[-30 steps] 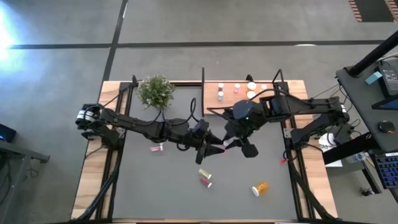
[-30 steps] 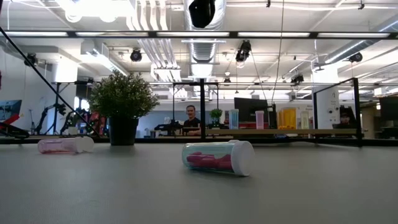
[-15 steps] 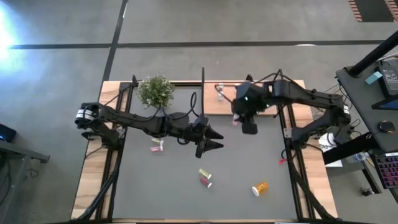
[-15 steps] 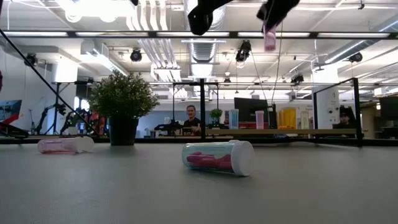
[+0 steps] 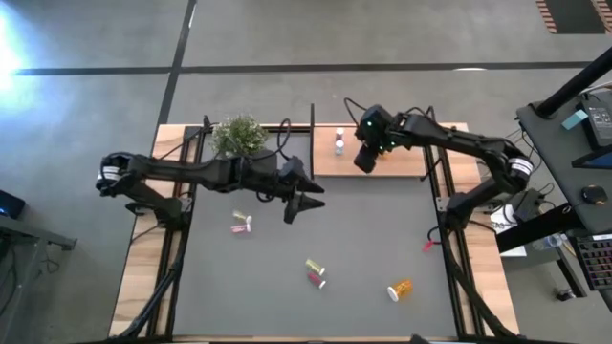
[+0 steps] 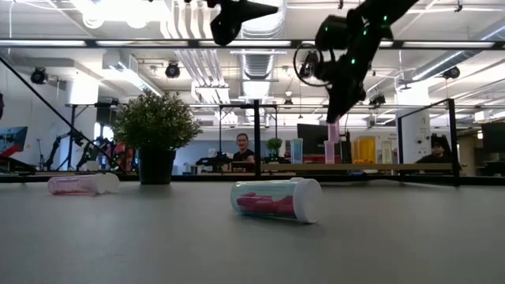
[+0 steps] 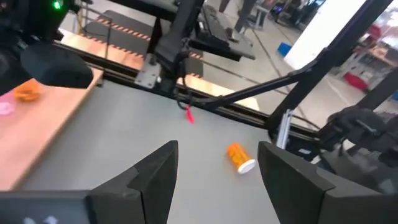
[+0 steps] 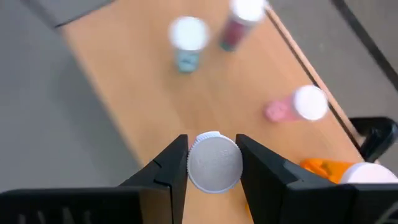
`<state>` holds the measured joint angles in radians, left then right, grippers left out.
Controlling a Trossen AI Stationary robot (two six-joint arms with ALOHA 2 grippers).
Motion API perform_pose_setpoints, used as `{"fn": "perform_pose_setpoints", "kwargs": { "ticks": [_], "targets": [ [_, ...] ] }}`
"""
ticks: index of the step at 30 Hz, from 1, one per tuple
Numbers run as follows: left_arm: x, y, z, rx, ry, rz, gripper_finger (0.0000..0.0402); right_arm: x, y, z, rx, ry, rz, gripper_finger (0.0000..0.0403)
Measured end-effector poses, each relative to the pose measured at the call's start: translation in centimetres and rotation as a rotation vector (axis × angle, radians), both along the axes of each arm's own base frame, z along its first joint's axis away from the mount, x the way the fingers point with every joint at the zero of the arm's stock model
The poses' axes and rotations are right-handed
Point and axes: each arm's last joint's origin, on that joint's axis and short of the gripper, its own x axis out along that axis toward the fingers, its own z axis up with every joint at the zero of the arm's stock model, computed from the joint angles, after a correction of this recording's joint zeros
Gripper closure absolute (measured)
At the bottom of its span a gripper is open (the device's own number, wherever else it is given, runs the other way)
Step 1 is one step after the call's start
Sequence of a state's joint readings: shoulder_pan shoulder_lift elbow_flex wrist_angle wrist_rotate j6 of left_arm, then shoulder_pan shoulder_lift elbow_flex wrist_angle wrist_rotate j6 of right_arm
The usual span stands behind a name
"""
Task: Pick and place medicine bottles onto shelf by color
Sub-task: Put the right pink pill bottle on the shelf aligned with the other pink pill bottle
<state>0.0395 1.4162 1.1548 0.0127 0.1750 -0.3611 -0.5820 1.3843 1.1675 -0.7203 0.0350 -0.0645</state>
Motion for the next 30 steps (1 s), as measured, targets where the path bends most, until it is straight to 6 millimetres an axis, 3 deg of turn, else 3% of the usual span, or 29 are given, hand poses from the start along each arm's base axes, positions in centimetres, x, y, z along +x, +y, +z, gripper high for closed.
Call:
{"fn": "perform_pose_setpoints", "kwargs": {
  "ticks": [11,18,30],
  "targets": [
    [-1.5,1.5,0.5,0.074,0.039,0.028,0.0196,1.1,-2.9,-3.7,0.027,0.046,-0.103,0.0288],
    [-2.0,1.8,0.6,0.079,0.066,0.035,0.0196,1.8,-4.0,-4.1,0.000,0.046,-0.125,0.0292],
    [-2.1,1.9,0.4,0.075,0.085,0.039,0.0196,1.7,-4.1,-4.1,0.000,0.039,-0.135,0.0289]
  ]
}}
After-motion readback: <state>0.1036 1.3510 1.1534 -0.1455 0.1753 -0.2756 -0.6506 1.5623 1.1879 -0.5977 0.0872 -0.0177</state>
